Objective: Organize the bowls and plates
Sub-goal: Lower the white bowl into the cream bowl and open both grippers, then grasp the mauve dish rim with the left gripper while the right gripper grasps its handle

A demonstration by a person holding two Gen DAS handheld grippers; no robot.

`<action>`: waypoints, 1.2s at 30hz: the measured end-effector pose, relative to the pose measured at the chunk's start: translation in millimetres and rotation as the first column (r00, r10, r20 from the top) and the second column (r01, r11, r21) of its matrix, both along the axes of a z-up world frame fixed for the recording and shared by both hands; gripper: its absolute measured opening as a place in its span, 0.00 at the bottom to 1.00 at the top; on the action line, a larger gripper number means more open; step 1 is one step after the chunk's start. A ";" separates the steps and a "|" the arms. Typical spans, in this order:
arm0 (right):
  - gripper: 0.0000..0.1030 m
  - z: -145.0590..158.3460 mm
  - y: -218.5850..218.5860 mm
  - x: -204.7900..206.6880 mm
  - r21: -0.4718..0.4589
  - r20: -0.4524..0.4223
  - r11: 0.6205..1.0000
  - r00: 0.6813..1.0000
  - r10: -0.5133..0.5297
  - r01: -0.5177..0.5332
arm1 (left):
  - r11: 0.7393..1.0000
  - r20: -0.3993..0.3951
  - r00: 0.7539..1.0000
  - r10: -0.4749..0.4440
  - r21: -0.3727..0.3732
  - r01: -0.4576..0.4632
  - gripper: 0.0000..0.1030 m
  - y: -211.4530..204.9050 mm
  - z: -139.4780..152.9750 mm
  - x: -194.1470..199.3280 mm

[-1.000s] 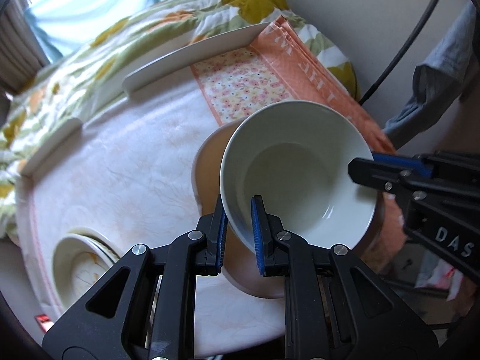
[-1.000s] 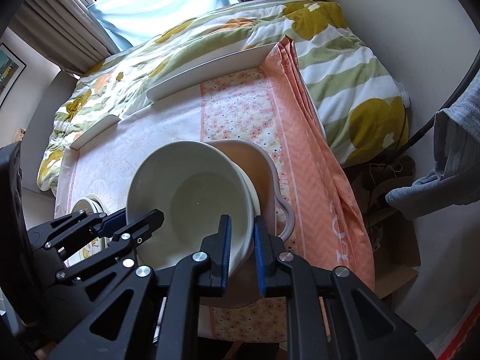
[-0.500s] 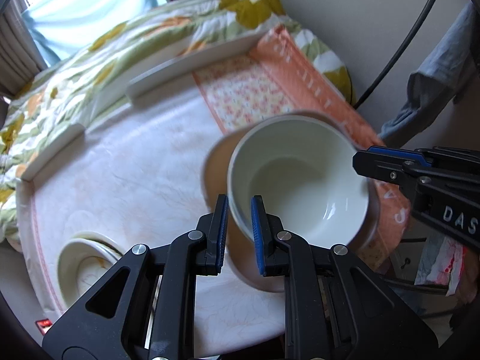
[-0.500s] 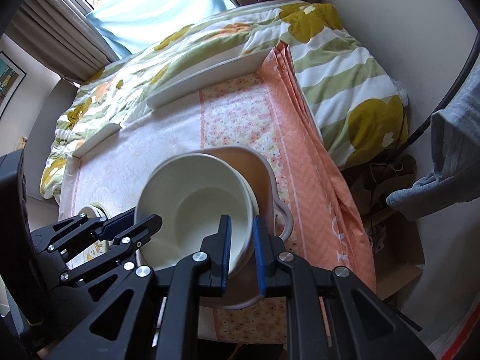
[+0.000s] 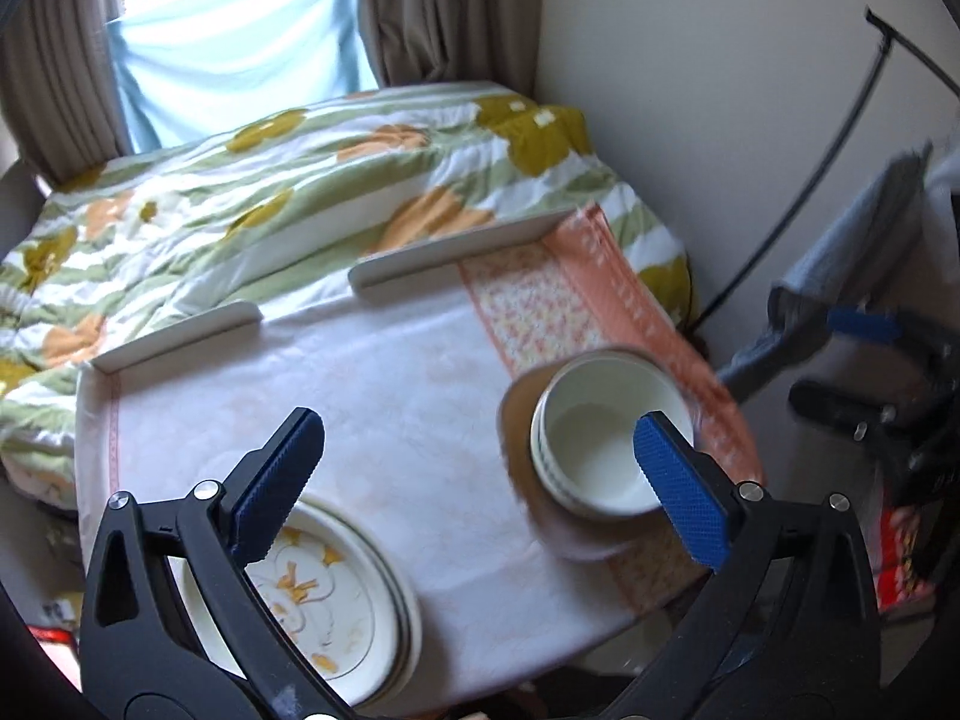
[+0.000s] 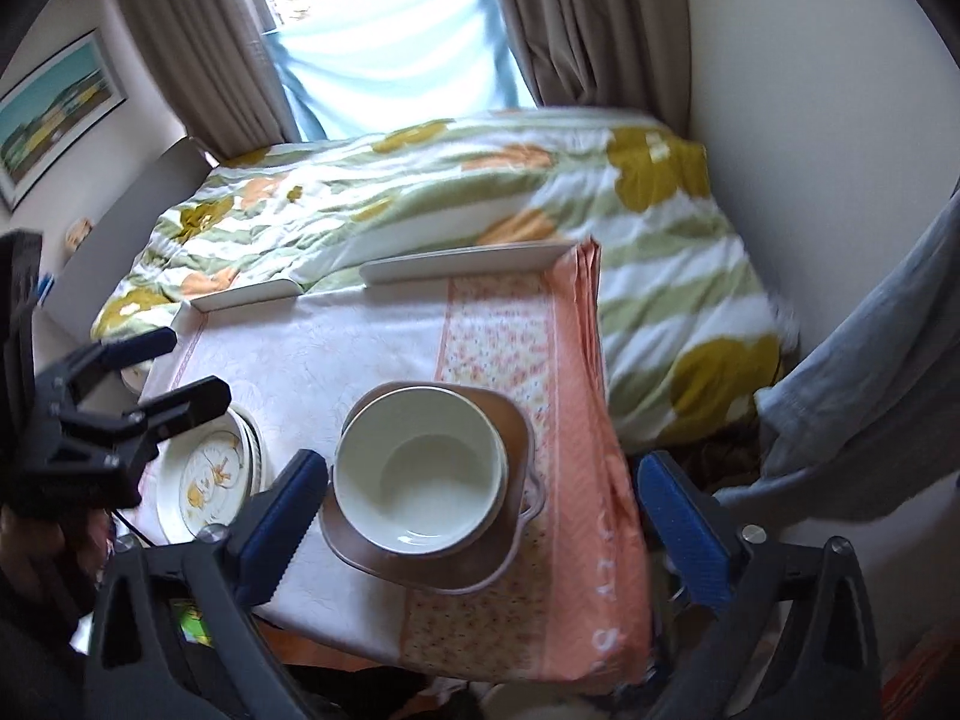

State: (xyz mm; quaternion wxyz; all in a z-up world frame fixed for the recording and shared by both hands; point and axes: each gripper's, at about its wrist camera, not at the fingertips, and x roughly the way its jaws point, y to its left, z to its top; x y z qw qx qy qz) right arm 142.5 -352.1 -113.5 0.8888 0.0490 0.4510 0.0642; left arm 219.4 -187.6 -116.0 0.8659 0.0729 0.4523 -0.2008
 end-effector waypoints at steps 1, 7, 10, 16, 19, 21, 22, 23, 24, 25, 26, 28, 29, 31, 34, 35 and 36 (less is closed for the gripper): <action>1.00 -0.7 0.1 -2.3 -0.009 0.009 1.000 1.000 0.009 -0.009 | 1.000 -0.012 1.000 -0.020 -0.007 0.020 1.00 3.1 -3.4 -4.0; 1.00 -34.5 -1.9 -4.4 -0.077 -0.169 0.997 0.985 0.016 -0.030 | 0.998 -0.111 0.992 -0.063 0.010 0.065 0.99 9.5 -39.9 -13.4; 1.00 -59.5 -2.1 0.0 -0.102 -0.244 0.994 0.970 0.014 -0.040 | 0.997 -0.189 0.979 -0.073 0.022 0.079 0.99 3.8 -64.0 -10.8; 0.96 -99.5 -10.6 12.1 -0.102 -0.332 0.995 0.943 -0.034 -0.001 | 0.998 -0.330 0.943 -0.043 0.027 0.055 0.87 -5.7 -111.0 3.4; 0.92 -111.7 -8.5 18.1 -0.101 -0.363 0.995 0.932 -0.022 -0.016 | 0.997 -0.361 0.931 -0.050 0.044 0.071 0.79 -13.8 -124.0 5.7; 0.89 -118.1 -4.4 21.3 -0.114 -0.376 0.993 0.927 -0.007 -0.038 | 0.995 -0.375 0.925 -0.056 0.059 0.084 0.73 -19.9 -130.9 7.0; 0.87 -121.3 -2.4 23.5 -0.124 -0.384 0.991 0.923 0.000 -0.052 | 0.993 -0.379 0.924 -0.056 0.071 0.090 0.72 -22.5 -134.6 7.8; 0.82 -125.0 -0.8 25.6 -0.135 -0.391 0.989 0.920 0.007 -0.065 | 0.992 -0.382 0.923 -0.054 0.081 0.092 0.72 -24.3 -136.5 8.9; 0.78 -128.1 0.0 27.8 -0.137 -0.395 0.988 0.919 0.015 -0.076 | 0.992 -0.381 0.923 -0.053 0.088 0.093 0.72 -26.6 -139.0 9.4; 0.76 -129.7 0.8 29.3 -0.134 -0.397 0.988 0.918 0.020 -0.080 | 0.991 -0.380 0.924 -0.052 0.095 0.095 0.72 -28.7 -140.4 10.5; 0.71 -131.9 1.2 31.7 -0.131 -0.400 0.988 0.916 0.027 -0.086 | 0.990 -0.378 0.924 -0.053 0.101 0.098 0.72 -30.6 -142.1 11.1; 0.63 -136.3 3.0 35.3 -0.123 -0.400 0.987 0.915 0.047 -0.105 | 0.989 -0.377 0.924 -0.059 0.107 0.107 0.72 -34.2 -147.6 13.3; 0.57 -138.8 3.8 37.3 -0.117 -0.399 0.987 0.915 0.058 -0.113 | 0.989 -0.381 0.923 -0.062 0.103 0.109 0.71 -35.6 -150.9 14.9; 0.47 -141.9 6.1 40.5 -0.109 -0.388 0.985 0.918 0.082 -0.134 | 0.989 -0.388 0.919 -0.066 0.094 0.110 0.63 -39.0 -157.5 18.5; 0.41 -144.4 9.3 42.9 -0.126 -0.361 0.978 0.926 0.109 -0.164 | 0.988 -0.385 0.921 -0.069 0.099 0.115 0.56 -42.4 -164.7 23.9; 0.37 -145.0 8.9 43.3 -0.111 -0.350 0.980 0.929 0.119 -0.168 | 0.988 -0.384 0.920 -0.076 0.093 0.120 0.49 -43.1 -167.1 24.5; 0.34 -146.3 8.0 44.5 -0.092 -0.346 0.981 0.929 0.129 -0.170 | 0.989 -0.387 0.919 -0.081 0.086 0.124 0.45 -44.4 -169.6 25.8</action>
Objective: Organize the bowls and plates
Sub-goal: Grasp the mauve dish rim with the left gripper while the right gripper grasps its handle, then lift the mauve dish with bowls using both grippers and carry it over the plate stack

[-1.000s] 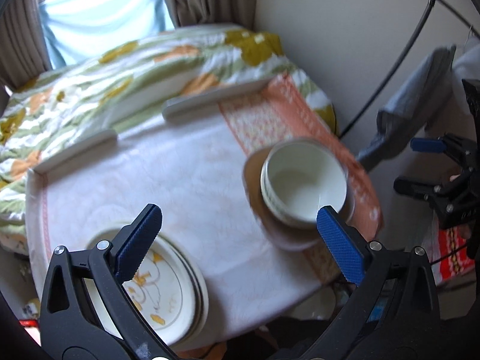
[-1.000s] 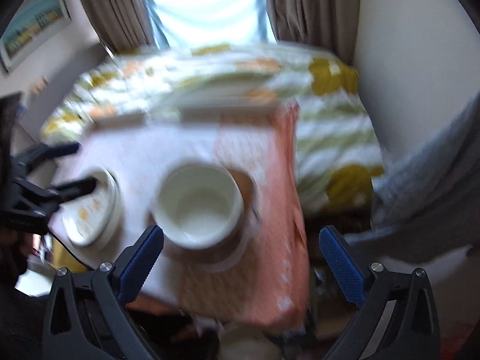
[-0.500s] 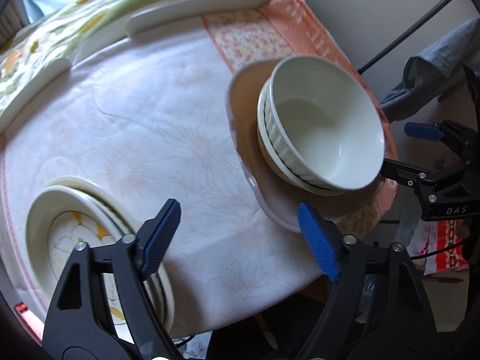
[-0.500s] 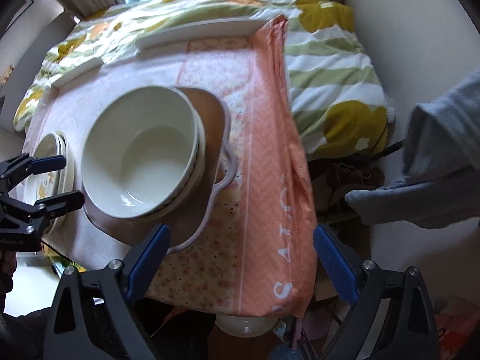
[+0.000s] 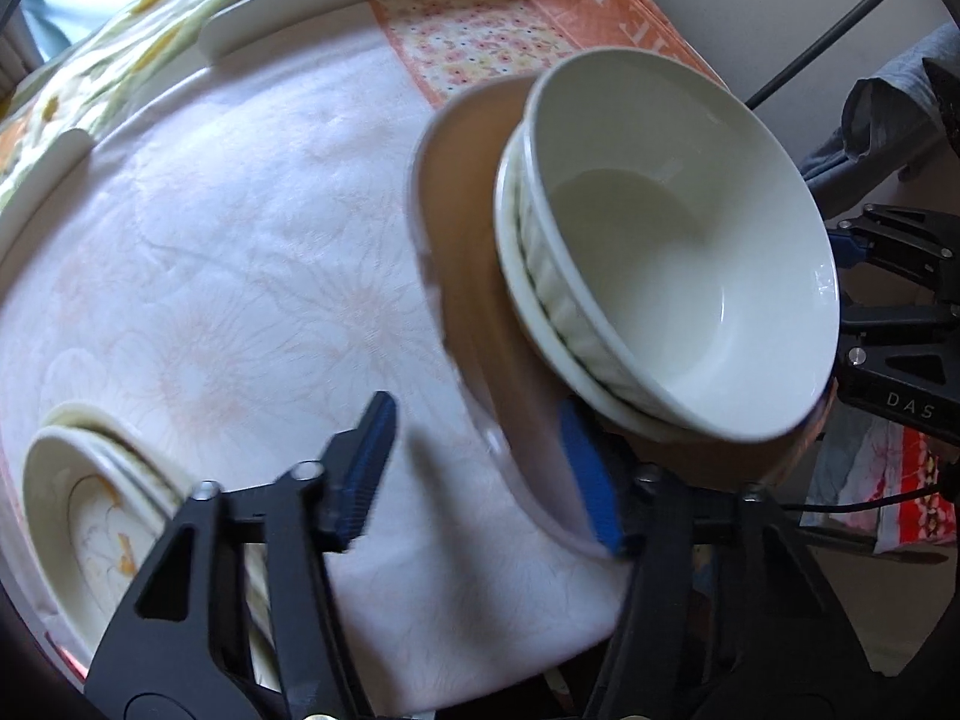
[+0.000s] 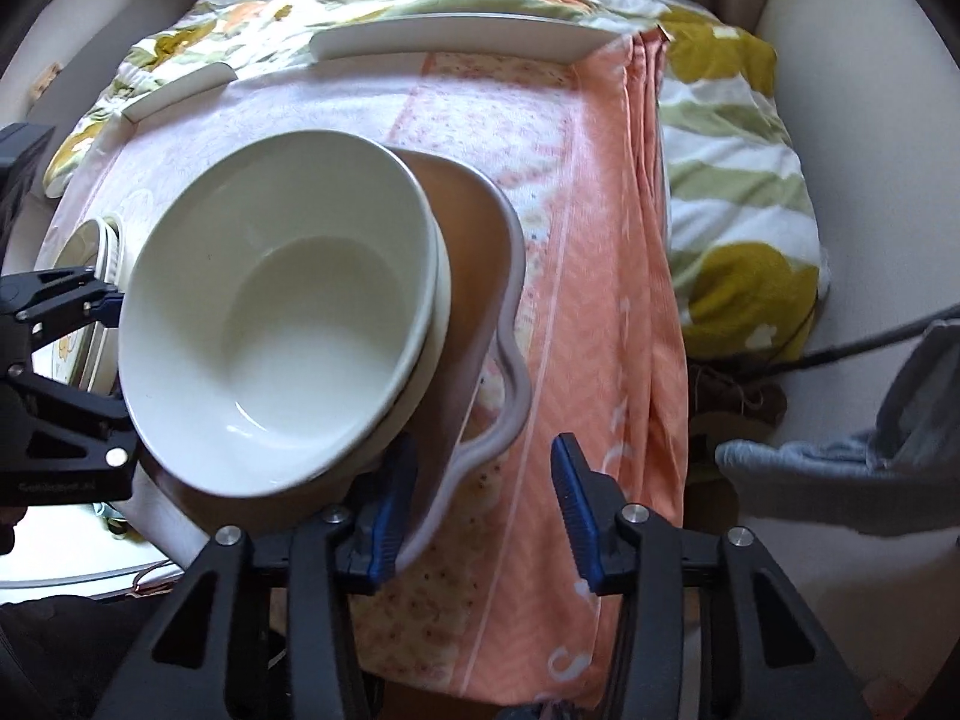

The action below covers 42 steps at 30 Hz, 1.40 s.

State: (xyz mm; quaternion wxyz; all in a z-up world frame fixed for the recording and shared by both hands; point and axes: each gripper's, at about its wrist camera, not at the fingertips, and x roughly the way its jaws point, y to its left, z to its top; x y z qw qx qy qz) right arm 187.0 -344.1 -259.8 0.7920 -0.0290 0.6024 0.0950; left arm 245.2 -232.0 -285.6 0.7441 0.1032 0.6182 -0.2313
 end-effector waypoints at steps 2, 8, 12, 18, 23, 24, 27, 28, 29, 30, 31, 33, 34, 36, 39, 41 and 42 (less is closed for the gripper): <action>0.32 -2.8 0.3 1.8 0.014 0.005 1.000 1.000 0.013 -0.013 | 1.000 -0.007 1.000 -0.007 -0.003 0.007 0.39 -5.0 -6.0 3.6; 0.17 -14.1 5.8 6.2 0.072 -0.002 0.997 1.000 0.024 -0.024 | 1.000 0.022 0.999 -0.026 0.000 0.026 0.25 -13.6 -7.6 3.7; 0.12 -21.5 6.2 3.8 0.131 0.010 0.991 1.000 -0.008 0.007 | 0.999 0.029 0.999 -0.032 -0.018 0.032 0.17 -14.0 -8.0 4.3; 0.11 -18.8 2.9 0.4 0.169 0.039 0.985 0.998 -0.044 0.036 | 0.999 0.030 0.999 -0.026 -0.022 0.027 0.12 -20.9 -6.9 3.4; 0.11 -11.6 1.6 0.1 0.163 0.064 0.986 0.997 -0.034 0.023 | 0.999 0.046 0.999 -0.016 -0.027 0.017 0.12 -23.1 -1.0 -5.5; 0.11 -10.1 0.3 -0.5 0.164 0.070 0.986 0.997 -0.036 0.024 | 0.999 0.049 0.999 -0.009 -0.030 0.011 0.12 -23.7 0.8 -6.7; 0.11 -5.3 0.1 -1.3 0.168 0.086 0.986 0.996 -0.034 0.019 | 0.999 0.066 0.998 0.013 -0.039 -0.011 0.12 -18.5 10.0 -11.4; 0.11 -3.5 1.2 -0.9 0.166 0.092 0.986 0.995 -0.029 0.014 | 0.999 0.074 0.997 0.019 -0.040 -0.016 0.12 -16.6 14.3 -13.2; 0.11 -0.8 2.2 -1.1 0.164 0.097 0.986 0.995 -0.023 0.007 | 0.999 0.080 0.997 0.024 -0.040 -0.021 0.12 -15.2 17.8 -15.1; 0.11 1.8 2.9 -1.3 0.164 0.100 0.987 0.995 -0.018 0.002 | 0.999 0.085 0.996 0.030 -0.040 -0.026 0.12 -13.0 22.2 -16.9; 0.11 5.2 4.5 -1.4 0.164 0.103 0.986 0.995 -0.013 -0.004 | 0.999 0.091 0.995 0.037 -0.042 -0.033 0.12 -10.1 27.3 -18.7; 0.11 14.4 8.6 -3.2 0.162 0.115 0.987 0.993 0.000 -0.018 | 0.998 0.105 0.993 0.049 -0.044 -0.045 0.12 -3.2 39.5 -23.2; 0.11 20.0 12.0 -4.2 0.160 0.120 0.987 0.993 0.007 -0.027 | 0.997 0.109 0.992 0.057 -0.048 -0.052 0.12 -0.7 44.1 -24.4; 0.11 30.2 20.2 -6.2 0.157 0.131 0.987 0.991 0.018 -0.039 | 0.996 0.119 0.990 0.073 -0.057 -0.066 0.12 11.2 56.6 -28.1; 0.11 47.5 35.8 -8.6 0.145 0.152 0.987 0.987 0.045 -0.067 | 0.994 0.146 0.985 0.097 -0.064 -0.089 0.12 31.5 73.8 -34.1; 0.11 58.1 49.6 -10.2 0.138 0.159 0.987 0.985 0.063 -0.086 | 0.992 0.159 0.981 0.115 -0.065 -0.105 0.12 42.4 82.8 -37.0; 0.11 62.1 55.5 -10.5 0.134 0.163 0.987 0.984 0.071 -0.094 | 0.992 0.168 0.978 0.122 -0.064 -0.112 0.12 50.3 87.0 -39.4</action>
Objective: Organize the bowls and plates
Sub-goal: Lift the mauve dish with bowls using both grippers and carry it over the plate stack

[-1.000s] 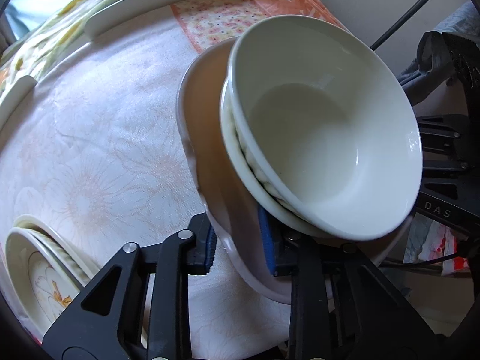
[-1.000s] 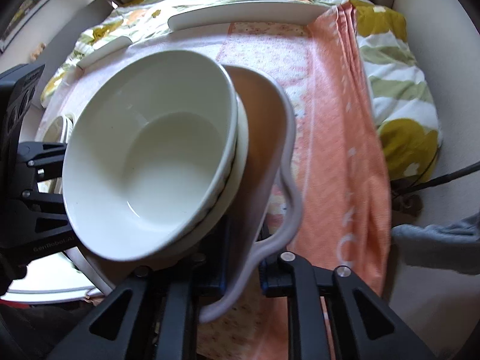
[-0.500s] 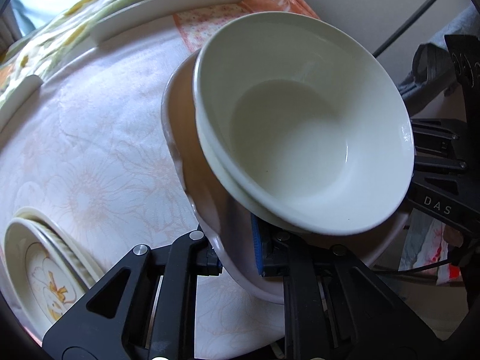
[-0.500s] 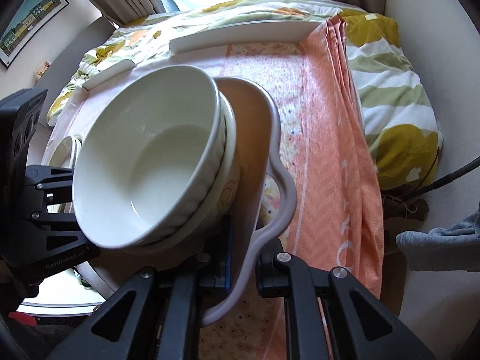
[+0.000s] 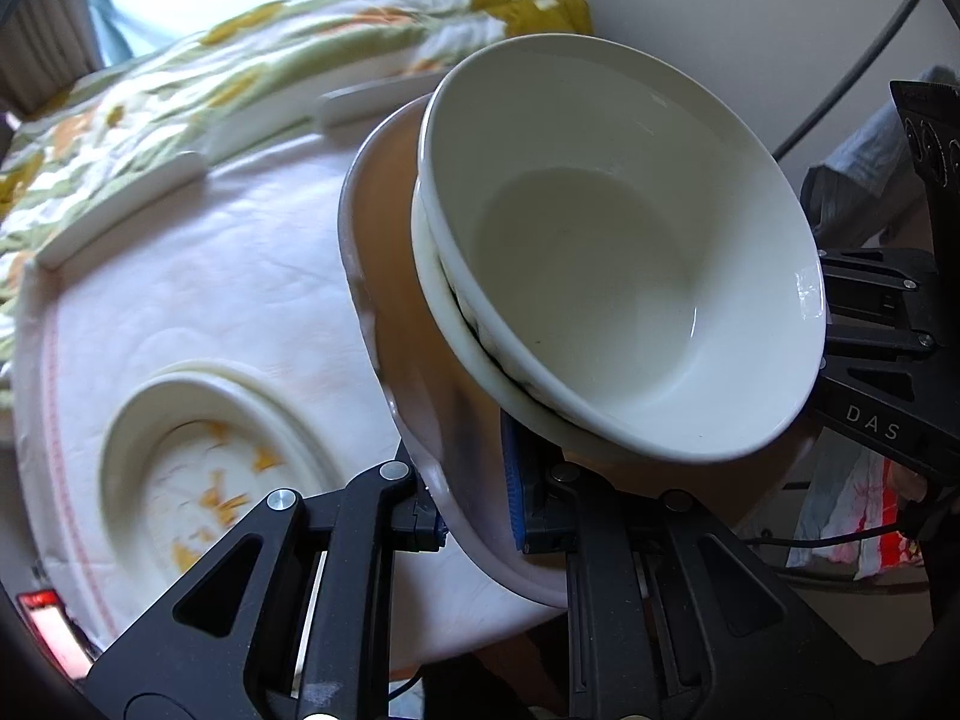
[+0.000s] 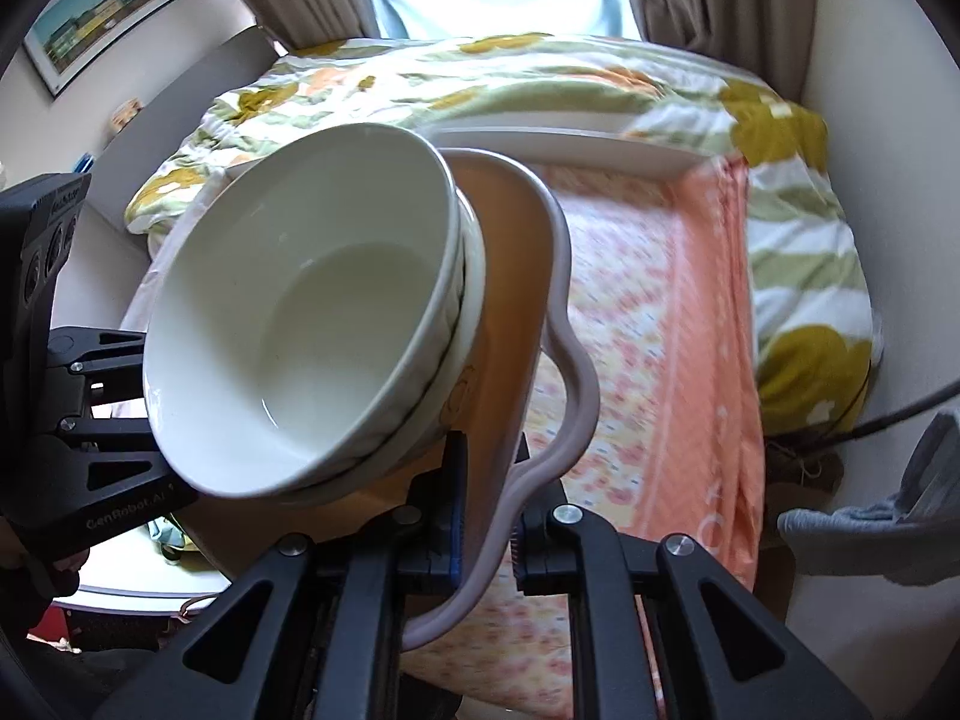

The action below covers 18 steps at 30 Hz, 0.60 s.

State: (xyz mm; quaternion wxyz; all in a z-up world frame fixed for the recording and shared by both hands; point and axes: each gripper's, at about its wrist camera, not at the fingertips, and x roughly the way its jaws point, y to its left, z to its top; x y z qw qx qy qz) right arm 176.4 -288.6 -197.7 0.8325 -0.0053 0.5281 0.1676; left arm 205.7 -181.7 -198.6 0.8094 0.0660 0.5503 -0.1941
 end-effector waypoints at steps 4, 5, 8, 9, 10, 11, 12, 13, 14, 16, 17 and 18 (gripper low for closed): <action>0.11 9.0 31.3 -1.1 0.006 0.013 1.000 1.000 0.026 -0.026 | 1.000 0.012 1.000 0.022 0.010 -0.022 0.12 37.0 10.5 -7.4; 0.11 10.5 42.4 -1.6 0.011 0.013 0.999 0.999 0.030 -0.030 | 1.000 0.011 1.000 0.027 0.012 -0.027 0.12 46.3 12.8 -8.3; 0.11 12.5 70.2 -2.1 0.018 0.014 0.999 0.999 0.042 -0.042 | 0.999 0.015 0.999 0.041 0.025 -0.041 0.12 73.2 17.9 -10.1; 0.11 13.0 77.7 -2.2 0.020 0.013 0.999 0.999 0.046 -0.047 | 0.998 0.018 0.999 0.045 0.031 -0.046 0.12 84.4 19.2 -12.0; 0.11 13.0 87.5 -2.5 0.021 0.013 0.998 0.998 0.055 -0.055 | 0.998 0.017 0.999 0.049 0.033 -0.049 0.12 92.7 18.9 -12.7; 0.11 12.5 98.3 -2.4 0.019 0.014 0.999 0.999 0.036 -0.037 | 0.998 0.016 0.998 0.052 0.036 -0.053 0.12 100.1 18.2 -12.6; 0.11 11.6 107.1 -2.8 0.022 0.013 0.999 0.999 0.040 -0.040 | 0.998 0.014 0.998 0.056 0.037 -0.056 0.12 110.2 17.3 -14.3; 0.11 10.0 116.6 -2.5 0.023 0.011 0.999 0.999 0.043 -0.043 | 0.997 0.010 0.998 0.060 0.038 -0.060 0.12 121.8 15.2 -15.8; 0.11 7.4 128.2 -2.3 0.025 0.007 0.999 0.999 0.044 -0.044 | 0.997 0.006 0.998 0.064 0.040 -0.064 0.11 128.3 13.2 -15.9; 0.11 2.2 141.0 -2.2 0.029 -0.003 0.999 0.999 0.046 -0.046 | 0.996 -0.002 0.998 0.070 0.047 -0.070 0.11 145.7 7.3 -16.3; 0.11 -1.5 149.8 -2.2 0.030 -0.008 0.998 0.999 0.046 -0.046 | 0.996 -0.003 0.998 0.070 0.050 -0.070 0.11 150.9 4.3 -17.1; 0.11 -4.6 156.1 -2.7 0.032 -0.012 0.998 0.999 0.047 -0.047 | 0.996 -0.007 0.998 0.068 0.055 -0.067 0.11 158.7 0.3 -17.8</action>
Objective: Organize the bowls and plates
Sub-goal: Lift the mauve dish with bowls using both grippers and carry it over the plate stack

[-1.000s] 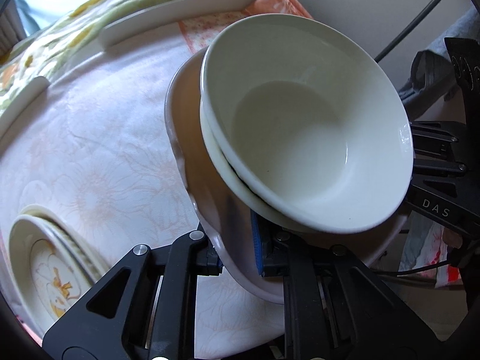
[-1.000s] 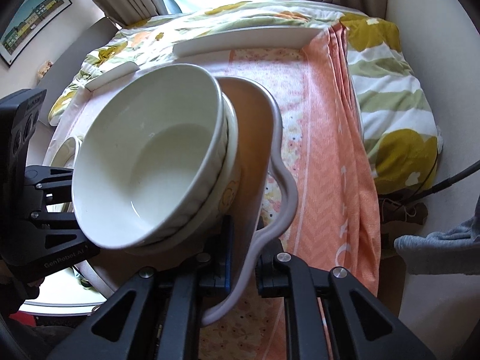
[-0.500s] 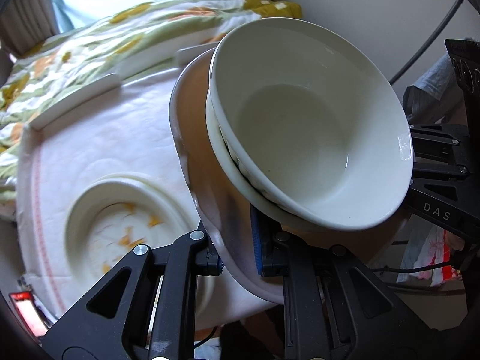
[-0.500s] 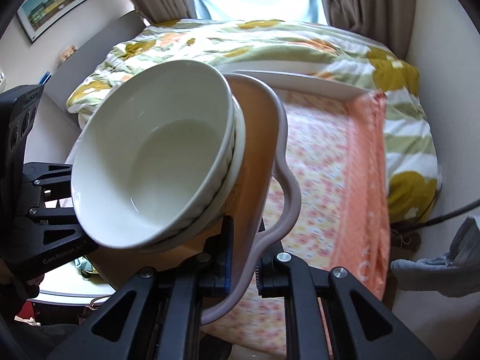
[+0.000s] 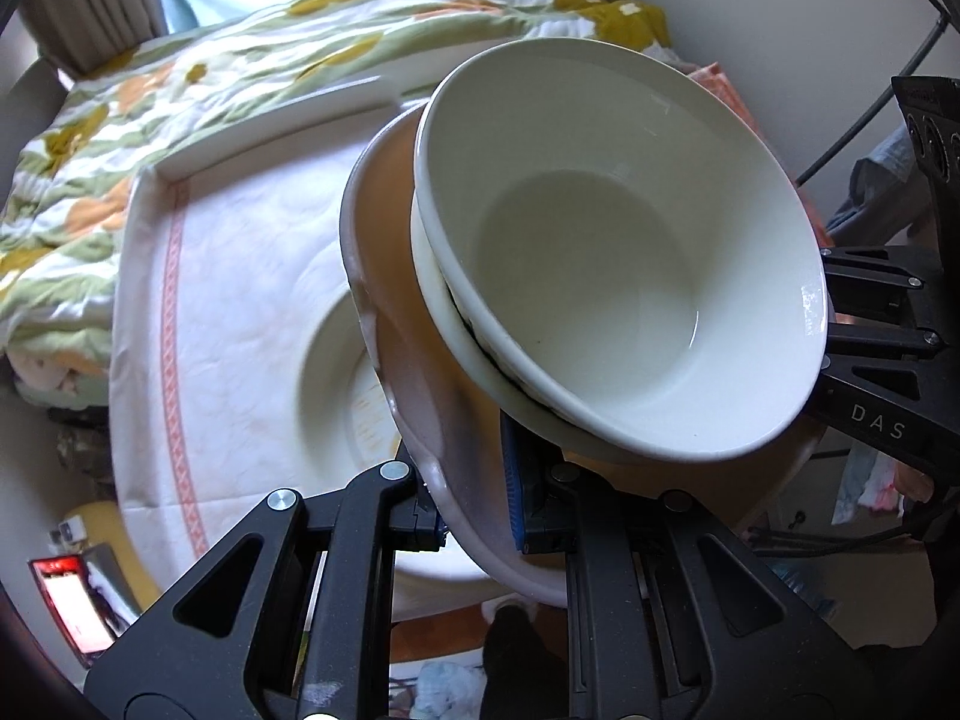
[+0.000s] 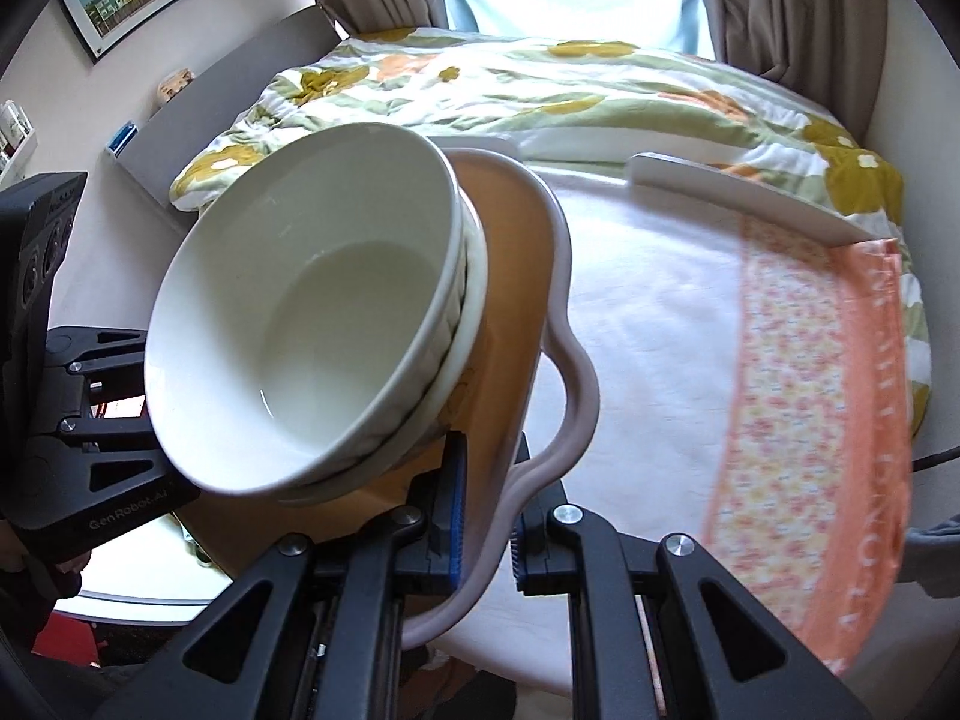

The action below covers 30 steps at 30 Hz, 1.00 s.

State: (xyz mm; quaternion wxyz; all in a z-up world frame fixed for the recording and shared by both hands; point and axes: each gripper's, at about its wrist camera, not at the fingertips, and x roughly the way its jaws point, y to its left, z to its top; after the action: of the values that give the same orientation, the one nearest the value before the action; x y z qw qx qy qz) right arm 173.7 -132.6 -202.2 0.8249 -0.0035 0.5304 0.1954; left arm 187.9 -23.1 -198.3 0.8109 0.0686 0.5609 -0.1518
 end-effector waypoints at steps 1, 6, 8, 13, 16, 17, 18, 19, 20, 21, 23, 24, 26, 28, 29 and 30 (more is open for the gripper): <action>0.11 -4.5 7.8 0.1 0.001 -0.005 1.000 1.000 -0.001 0.001 | 1.000 -0.004 1.000 -0.002 0.002 0.002 0.11 4.2 -4.1 0.5; 0.11 -25.1 27.7 -1.4 0.007 -0.031 1.000 1.000 -0.003 0.004 | 1.000 -0.027 1.000 -0.011 0.013 0.011 0.11 27.0 -24.9 -0.6; 0.11 -35.0 34.1 0.0 0.012 -0.047 1.000 0.999 -0.005 0.006 | 1.000 -0.039 0.999 -0.010 0.014 0.011 0.11 34.0 -33.5 -1.2; 0.11 -49.4 44.4 5.3 -0.003 -0.070 1.000 0.997 -0.021 0.021 | 1.000 -0.058 0.998 -0.007 0.005 0.007 0.11 43.1 -49.9 -2.5; 0.11 -55.2 47.3 8.7 -0.011 -0.076 1.000 0.997 -0.027 0.026 | 1.000 -0.070 0.998 -0.004 -0.009 0.003 0.11 43.5 -58.9 -3.3; 0.11 -55.3 47.9 9.5 -0.014 -0.068 1.000 0.997 -0.028 0.027 | 1.000 -0.064 0.998 -0.003 -0.011 0.002 0.11 44.5 -59.7 -3.7; 0.11 -54.5 49.3 9.7 -0.011 -0.064 1.000 0.998 -0.029 0.028 | 1.000 -0.060 0.998 -0.003 -0.010 0.002 0.11 44.6 -60.1 -3.3; 0.11 -54.7 49.0 11.5 -0.005 -0.066 0.999 0.997 -0.032 0.032 | 1.000 -0.058 0.998 0.000 -0.012 0.000 0.11 45.3 -60.8 -3.0; 0.11 -55.5 49.1 13.1 -0.002 -0.068 0.999 0.997 -0.036 0.036 | 1.000 -0.057 0.998 0.003 -0.018 -0.004 0.11 46.0 -60.9 -2.4; 0.11 -55.7 50.1 13.0 -0.006 -0.068 0.999 0.997 -0.039 0.039 | 1.000 -0.057 0.998 0.006 -0.022 -0.007 0.11 46.4 -61.3 -1.9; 0.11 -55.5 51.8 11.2 -0.022 -0.063 0.998 0.997 -0.052 0.051 | 1.000 -0.055 0.998 0.007 -0.023 -0.009 0.11 46.1 -61.6 -1.6; 0.11 -55.5 53.2 9.9 -0.033 -0.059 0.998 0.997 -0.058 0.056 | 1.000 -0.053 0.999 0.009 -0.020 -0.010 0.12 45.7 -62.4 -1.2; 0.11 -55.3 57.9 7.8 -0.063 -0.049 0.996 0.997 -0.061 0.058 | 1.000 -0.053 0.998 0.014 -0.017 -0.015 0.12 46.6 -63.4 0.1; 0.11 -55.6 62.7 7.5 -0.100 -0.041 0.994 0.998 -0.051 0.047 | 1.000 -0.048 0.999 0.019 -0.013 -0.020 0.12 46.3 -63.3 -0.5; 0.11 -55.7 63.8 7.2 -0.117 -0.040 0.992 0.998 -0.048 0.043 | 1.000 -0.046 0.999 0.019 -0.009 -0.019 0.12 45.9 -63.1 -0.9; 0.11 -56.0 63.5 7.5 -0.124 -0.044 0.991 0.998 -0.050 0.044 | 1.000 -0.044 0.999 0.021 -0.001 -0.021 0.12 45.7 -62.5 -1.5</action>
State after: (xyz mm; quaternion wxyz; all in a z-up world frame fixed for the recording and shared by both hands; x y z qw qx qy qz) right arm 181.2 -69.1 -258.3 0.8147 -0.0374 0.5607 0.1430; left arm 186.5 22.7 -260.8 0.7999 0.0585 0.5794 -0.1453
